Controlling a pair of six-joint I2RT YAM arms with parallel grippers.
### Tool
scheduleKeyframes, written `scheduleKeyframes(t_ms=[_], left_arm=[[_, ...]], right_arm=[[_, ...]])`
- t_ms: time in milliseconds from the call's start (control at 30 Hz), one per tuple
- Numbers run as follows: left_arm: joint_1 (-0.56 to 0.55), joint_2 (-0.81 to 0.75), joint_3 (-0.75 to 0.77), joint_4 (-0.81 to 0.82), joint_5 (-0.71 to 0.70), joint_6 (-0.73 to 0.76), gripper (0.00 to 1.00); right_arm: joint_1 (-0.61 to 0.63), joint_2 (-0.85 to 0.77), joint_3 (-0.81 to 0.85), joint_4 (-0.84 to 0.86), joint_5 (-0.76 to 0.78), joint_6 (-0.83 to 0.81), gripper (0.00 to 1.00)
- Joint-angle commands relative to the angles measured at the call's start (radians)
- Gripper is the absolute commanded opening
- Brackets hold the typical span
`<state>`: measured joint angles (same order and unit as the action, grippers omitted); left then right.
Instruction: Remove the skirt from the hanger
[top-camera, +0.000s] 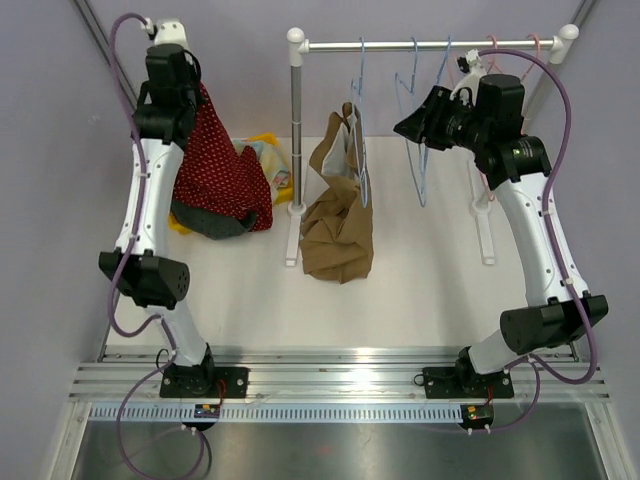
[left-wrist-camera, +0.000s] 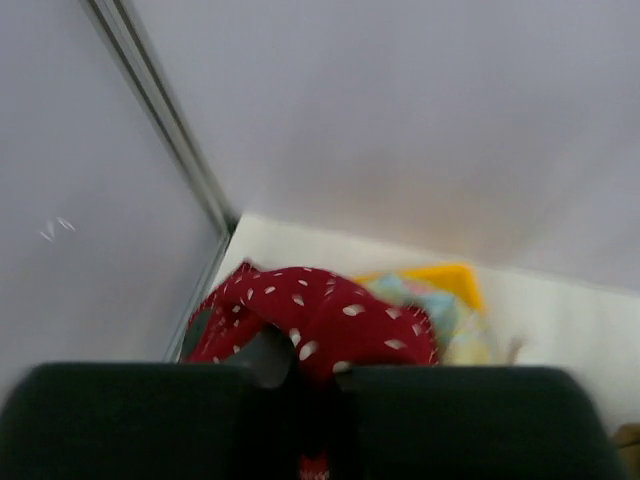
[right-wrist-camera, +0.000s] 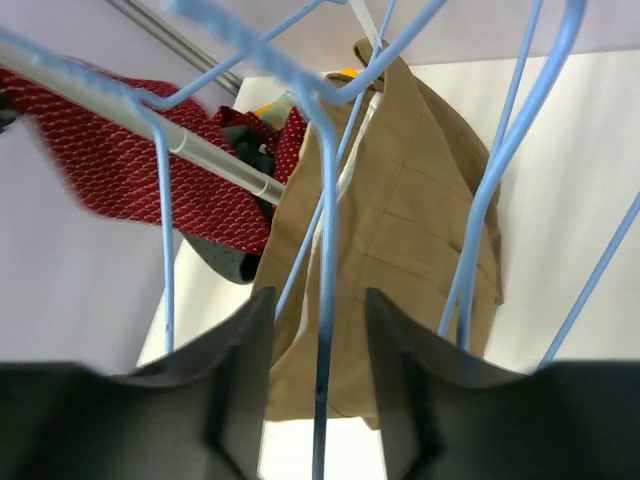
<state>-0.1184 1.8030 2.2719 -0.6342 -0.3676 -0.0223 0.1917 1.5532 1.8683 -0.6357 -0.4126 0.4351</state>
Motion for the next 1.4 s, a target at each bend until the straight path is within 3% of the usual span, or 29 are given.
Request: scheduleKeyframes(t_ms=[0, 67, 100, 133, 233, 267, 400, 567, 600, 833, 1100, 1367], left_arm=[[0.019, 0.054, -0.087, 0.011, 0.09, -0.086, 0.34], [0.042, 0.097, -0.201, 0.037, 0.133, -0.142, 0.83], [0.052, 0.122, -0.218, 0.028, 0.156, -0.166, 0.96], [0.065, 0.143, -0.215, -0.016, 0.162, -0.204, 0.99], [0.066, 0.144, -0.239, -0.052, 0.137, -0.243, 0.99], [0.063, 0.104, -0.314, -0.03, 0.136, -0.246, 0.99], [0.045, -0.184, -0.469, 0.037, 0.139, -0.248, 0.99], [-0.013, -0.419, -0.609, -0.038, 0.137, -0.228, 0.99], [-0.023, -0.462, -0.697, -0.039, 0.139, -0.231, 0.99], [-0.211, -0.839, -1.032, -0.053, 0.049, -0.28, 0.99], [-0.251, -1.073, -1.169, -0.16, 0.044, -0.349, 0.99], [-0.259, -1.157, -1.269, -0.186, 0.088, -0.372, 0.99]], right_arm=[[-0.001, -0.071, -0.009, -0.005, 0.023, -0.047, 0.52], [-0.001, -0.088, -0.006, -0.021, 0.028, -0.053, 0.72], [-0.001, -0.094, -0.001, -0.034, 0.029, -0.055, 0.81], [-0.001, -0.107, 0.002, -0.041, 0.029, -0.056, 0.84], [0.0, -0.139, 0.017, -0.071, 0.034, -0.056, 0.89], [-0.001, -0.148, 0.028, -0.078, 0.034, -0.056, 0.89], [0.0, -0.2, 0.051, -0.075, 0.014, -0.032, 0.92], [0.008, -0.167, 0.17, -0.07, -0.09, 0.01, 0.89], [0.012, -0.139, 0.196, -0.077, -0.095, 0.01, 0.89], [0.118, 0.013, 0.423, -0.154, -0.088, -0.013, 0.86], [0.201, 0.096, 0.402, -0.141, -0.02, -0.027, 0.84], [0.271, 0.139, 0.315, -0.116, 0.075, -0.064, 0.83]])
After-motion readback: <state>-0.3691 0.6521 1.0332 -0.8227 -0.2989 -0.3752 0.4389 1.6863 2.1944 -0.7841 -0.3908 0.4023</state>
